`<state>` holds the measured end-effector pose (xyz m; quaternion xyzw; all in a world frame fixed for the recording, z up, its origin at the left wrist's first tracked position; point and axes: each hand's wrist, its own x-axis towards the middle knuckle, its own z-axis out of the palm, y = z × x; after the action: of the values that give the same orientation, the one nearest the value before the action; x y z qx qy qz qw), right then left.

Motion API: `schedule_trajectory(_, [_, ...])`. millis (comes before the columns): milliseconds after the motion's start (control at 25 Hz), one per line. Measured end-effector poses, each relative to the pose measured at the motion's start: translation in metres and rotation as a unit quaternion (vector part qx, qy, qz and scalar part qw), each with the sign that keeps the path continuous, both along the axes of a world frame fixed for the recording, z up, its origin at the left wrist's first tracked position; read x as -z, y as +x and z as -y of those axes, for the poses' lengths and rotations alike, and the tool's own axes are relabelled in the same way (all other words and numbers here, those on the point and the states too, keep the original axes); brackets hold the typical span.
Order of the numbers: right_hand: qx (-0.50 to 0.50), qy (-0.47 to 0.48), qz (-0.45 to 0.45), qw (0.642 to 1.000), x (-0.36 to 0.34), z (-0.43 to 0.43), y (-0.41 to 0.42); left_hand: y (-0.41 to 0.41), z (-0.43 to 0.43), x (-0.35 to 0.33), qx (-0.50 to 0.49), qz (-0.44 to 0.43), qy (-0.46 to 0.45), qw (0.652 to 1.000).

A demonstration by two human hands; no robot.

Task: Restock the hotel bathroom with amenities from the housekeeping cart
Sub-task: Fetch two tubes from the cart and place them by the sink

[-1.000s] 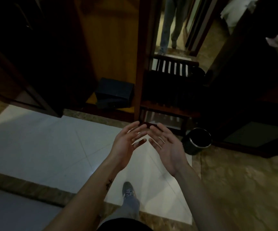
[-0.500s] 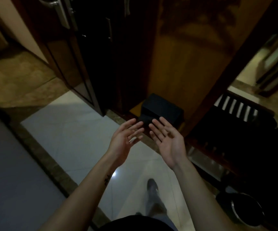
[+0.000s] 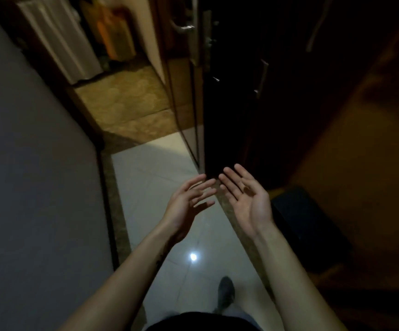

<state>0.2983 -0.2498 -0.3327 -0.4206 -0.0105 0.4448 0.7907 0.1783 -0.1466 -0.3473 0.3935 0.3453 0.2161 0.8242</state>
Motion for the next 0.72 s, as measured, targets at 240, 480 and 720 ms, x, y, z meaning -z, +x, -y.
schedule_trajectory(240, [-0.133,0.001,-0.014,0.991,-0.011,-0.153,0.053,0.014,-0.121,-0.007,-0.168,0.014,-0.025,0.985])
schedule_trajectory(480, [-0.206,-0.009,-0.019,0.978,0.007,-0.296,0.065,0.016,-0.243,0.008,-0.233,0.043,-0.043,0.971])
schedule_trajectory(720, [-0.220,-0.031,-0.018,0.975,0.010,-0.461,0.049,-0.003,-0.412,0.013,-0.249,0.074,-0.061,0.964])
